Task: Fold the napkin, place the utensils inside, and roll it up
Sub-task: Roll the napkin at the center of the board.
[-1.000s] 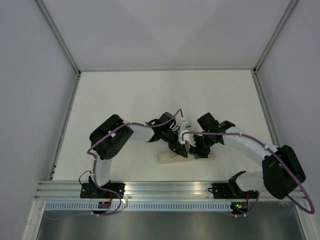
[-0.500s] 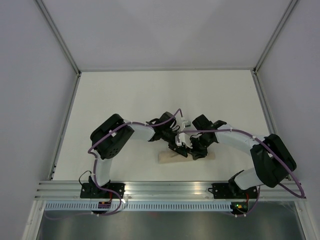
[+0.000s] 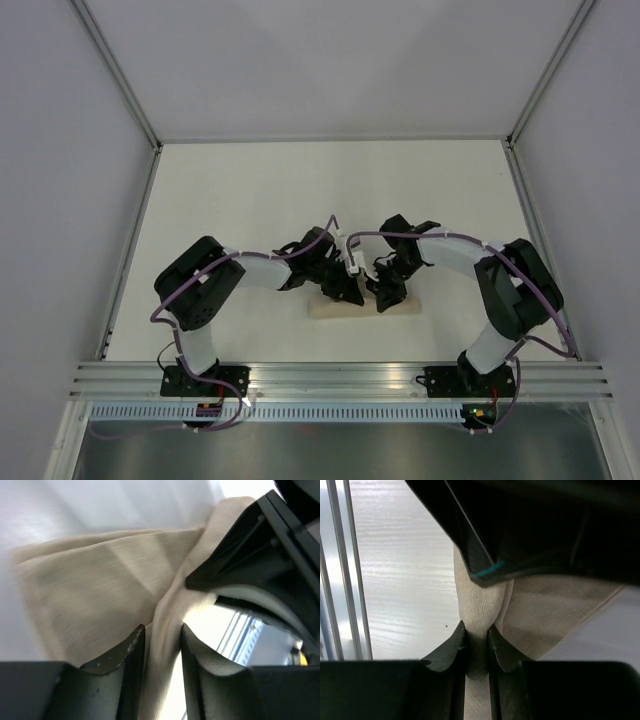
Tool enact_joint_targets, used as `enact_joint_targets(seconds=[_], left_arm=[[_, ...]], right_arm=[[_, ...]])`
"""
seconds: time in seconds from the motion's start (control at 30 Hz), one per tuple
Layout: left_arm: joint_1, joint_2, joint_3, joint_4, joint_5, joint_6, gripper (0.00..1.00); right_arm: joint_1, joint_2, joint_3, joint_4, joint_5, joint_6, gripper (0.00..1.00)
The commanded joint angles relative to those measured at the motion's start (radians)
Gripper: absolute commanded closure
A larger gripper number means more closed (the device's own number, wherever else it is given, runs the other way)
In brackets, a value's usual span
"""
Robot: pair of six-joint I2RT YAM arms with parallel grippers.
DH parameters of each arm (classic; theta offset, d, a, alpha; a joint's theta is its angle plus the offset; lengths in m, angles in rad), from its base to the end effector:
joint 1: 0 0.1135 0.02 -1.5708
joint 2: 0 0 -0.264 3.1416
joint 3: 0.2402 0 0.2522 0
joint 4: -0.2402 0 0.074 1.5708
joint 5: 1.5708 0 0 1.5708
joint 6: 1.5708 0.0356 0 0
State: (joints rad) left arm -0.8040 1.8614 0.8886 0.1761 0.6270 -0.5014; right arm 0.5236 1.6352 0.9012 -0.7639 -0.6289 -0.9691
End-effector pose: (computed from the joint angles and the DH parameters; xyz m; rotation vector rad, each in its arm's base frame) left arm 0.2313 -0.2702 0.1242 0.7277 2.5052 -1.3063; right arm 0.2204 0.1514 0.1549 -1.9295 2.0374 0.8674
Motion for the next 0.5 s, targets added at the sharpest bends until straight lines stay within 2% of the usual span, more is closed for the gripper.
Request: enact_joint_targets(seconds=[0.0,0.13,0.3,0.47], left_arm=[[0.038,-0.111,-0.056,0.071,-0.190,-0.042,0.60],[0.040,-0.218,-0.132,0.134,-0.259,-0.031,0.55],[0.040,-0.338,-0.203,0.184,-0.381,0.014,0.53],[0.026,-0.530,-0.324,0.243,-0.492,0.125,0.51]], right_arm=[[-0.077,0.119,0.050,-0.129,-0.018,-0.063,0.88],[-0.120,0.234,0.137,-0.237,-0.045,-0.108,0.90],[-0.142,0.351,0.237,-0.308,-0.048,-0.125,0.90],[-0.145,0.426,0.306,-0.353,-0.037,-0.102,0.89]])
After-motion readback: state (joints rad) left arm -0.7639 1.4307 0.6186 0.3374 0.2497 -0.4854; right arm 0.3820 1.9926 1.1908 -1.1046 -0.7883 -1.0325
